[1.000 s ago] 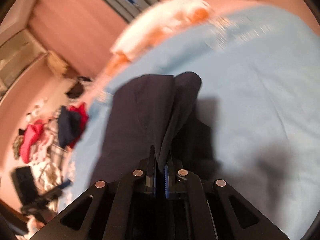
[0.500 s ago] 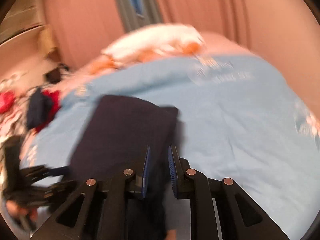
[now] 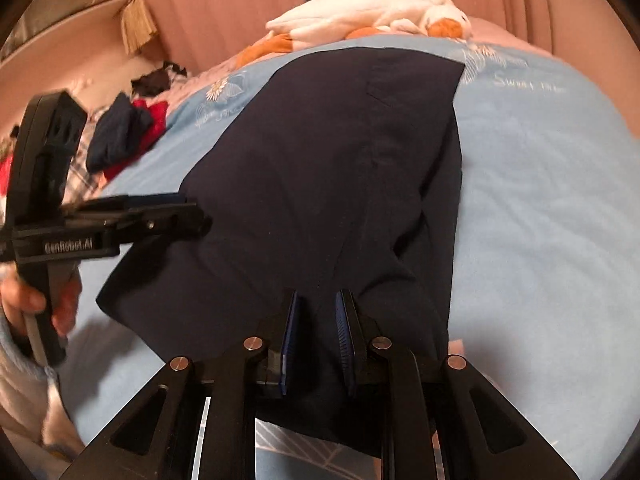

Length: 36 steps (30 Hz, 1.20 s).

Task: Fold large clothes
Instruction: 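Lay the folded jacket down with both tools and release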

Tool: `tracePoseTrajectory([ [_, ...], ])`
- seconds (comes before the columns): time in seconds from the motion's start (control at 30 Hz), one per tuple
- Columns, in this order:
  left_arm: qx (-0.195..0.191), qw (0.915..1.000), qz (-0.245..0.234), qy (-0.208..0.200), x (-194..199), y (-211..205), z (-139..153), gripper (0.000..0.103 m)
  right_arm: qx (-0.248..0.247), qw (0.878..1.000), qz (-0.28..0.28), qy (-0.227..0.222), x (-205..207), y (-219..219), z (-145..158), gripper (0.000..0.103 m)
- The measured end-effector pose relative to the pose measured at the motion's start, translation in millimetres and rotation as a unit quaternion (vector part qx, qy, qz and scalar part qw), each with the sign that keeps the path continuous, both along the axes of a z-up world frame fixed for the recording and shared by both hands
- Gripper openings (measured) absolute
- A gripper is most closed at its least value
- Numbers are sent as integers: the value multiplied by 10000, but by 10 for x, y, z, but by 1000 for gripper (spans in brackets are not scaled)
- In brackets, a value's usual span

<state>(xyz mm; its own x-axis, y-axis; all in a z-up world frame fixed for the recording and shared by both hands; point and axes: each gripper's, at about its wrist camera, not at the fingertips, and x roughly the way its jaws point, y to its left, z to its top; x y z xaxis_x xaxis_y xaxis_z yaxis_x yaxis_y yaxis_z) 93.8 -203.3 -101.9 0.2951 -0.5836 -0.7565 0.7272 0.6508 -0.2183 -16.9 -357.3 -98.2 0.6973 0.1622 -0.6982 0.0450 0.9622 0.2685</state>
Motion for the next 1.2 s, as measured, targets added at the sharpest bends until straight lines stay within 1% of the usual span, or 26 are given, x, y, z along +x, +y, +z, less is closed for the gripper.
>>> tracePoseTrajectory([
  [0.1, -189, 9998, 4, 103, 46, 75, 149, 56, 141, 9998, 45, 129, 43, 24, 90, 19],
  [0.13, -262, 9996, 12, 75, 43, 115, 194, 56, 297, 9994, 67, 168, 43, -7, 159, 21],
  [0.17, -383, 9993, 22, 7, 71, 147, 278, 56, 471, 9988, 124, 100, 17, -43, 269, 24],
  [0.2, -458, 9989, 35, -36, 102, 161, 340, 56, 540, 9984, 170, -47, -42, -50, 354, 26],
  [0.23, -504, 9987, 46, -74, 146, 155, 393, 56, 514, 9981, 170, -278, -51, -89, 514, 32],
  [0.27, -517, 9986, 62, -118, 197, 122, 434, 56, 447, 9981, 121, -402, -37, -121, 618, 35],
  [0.3, -503, 9985, 98, -185, 267, 90, 472, 56, 377, 9979, 44, -517, 44, -172, 760, 35],
  [0.33, -476, 9985, 150, -228, 357, 45, 499, 56, 323, 9979, 9, -566, 118, -198, 834, 35],
  [0.4, -485, 9983, 228, -242, 554, -46, 509, 56, 196, 9979, -126, -610, 425, -278, 991, 35],
  [0.43, -405, 9983, 303, -299, 645, -101, 503, 56, 191, 9979, -165, -600, 535, -301, 1021, 35],
  [0.5, -295, 9982, 382, -350, 808, -210, 479, 56, 59, 9979, -254, -593, 901, -357, 1072, 35],
  [0.53, -281, 9984, 369, -315, 858, -249, 470, 56, -1, 9979, -319, -565, 1028, -363, 1060, 35],
  [0.6, -153, 9987, 416, -263, 993, -381, 393, 56, -17, 9988, -361, -328, 1347, -384, 951, 35],
  [0.63, -89, 9988, 437, -182, 1035, -415, 346, 56, -24, 9989, -425, -217, 1343, -453, 842, 35],
  [0.67, 3, 9988, 483, -95, 1108, -474, 272, 56, -36, 9989, -461, 6, 1392, -463, 728, 35],
  [0.73, 334, 9983, 481, -40, 1203, -605, 111, 56, -162, 9977, -503, 413, 1555, -461, 491, 35],
  [0.8, 605, 9973, 392, -105, 1212, -712, -18, 56, -370, 9933, -533, 951, 1654, -451, 188, 35],
  [0.83, 701, 9968, 346, -185, 1194, -749, -64, 57, -391, 9928, -508, 1015, 1654, -471, 115, 35],
  [0.87, 787, 9959, 294, -320, 1157, -786, -95, 59, -400, 9924, -509, 1042, 1647, -476, 55, 36],
  [0.93, 831, 9952, 246, -454, 1121, -794, -91, 60, -321, 9929, -519, 1017, 1605, -488, 40, 37],
  [1.0, 741, 9962, 220, -390, 1092, -716, -19, 60, -238, 9937, -545, 949, 1556, -516, 77, 37],
  [1.03, 651, 9972, 222, -310, 1071, -670, 22, 60, -207, 9941, -572, 899, 1511, -530, 115, 37],
  [1.07, 458, 9985, 212, -202, 1016, -577, 97, 60, -168, 9946, -613, 823, 1438, -538, 173, 37],
  [1.1, 351, 9990, 197, -171, 966, -547, 133, 60, -99, 9956, -610, 708, 1343, -536, 245, 37],
  [1.13, 148, 9996, 191, -157, 849, -426, 223, 60, -32, 9967, -569, 585, 1305, -551, 296, 37],
  [1.2, -111, 9998, 125, -146, 630, -270, 337, 60, -7, 9984, -471, 312, 1037, -489, 451, 37],
])
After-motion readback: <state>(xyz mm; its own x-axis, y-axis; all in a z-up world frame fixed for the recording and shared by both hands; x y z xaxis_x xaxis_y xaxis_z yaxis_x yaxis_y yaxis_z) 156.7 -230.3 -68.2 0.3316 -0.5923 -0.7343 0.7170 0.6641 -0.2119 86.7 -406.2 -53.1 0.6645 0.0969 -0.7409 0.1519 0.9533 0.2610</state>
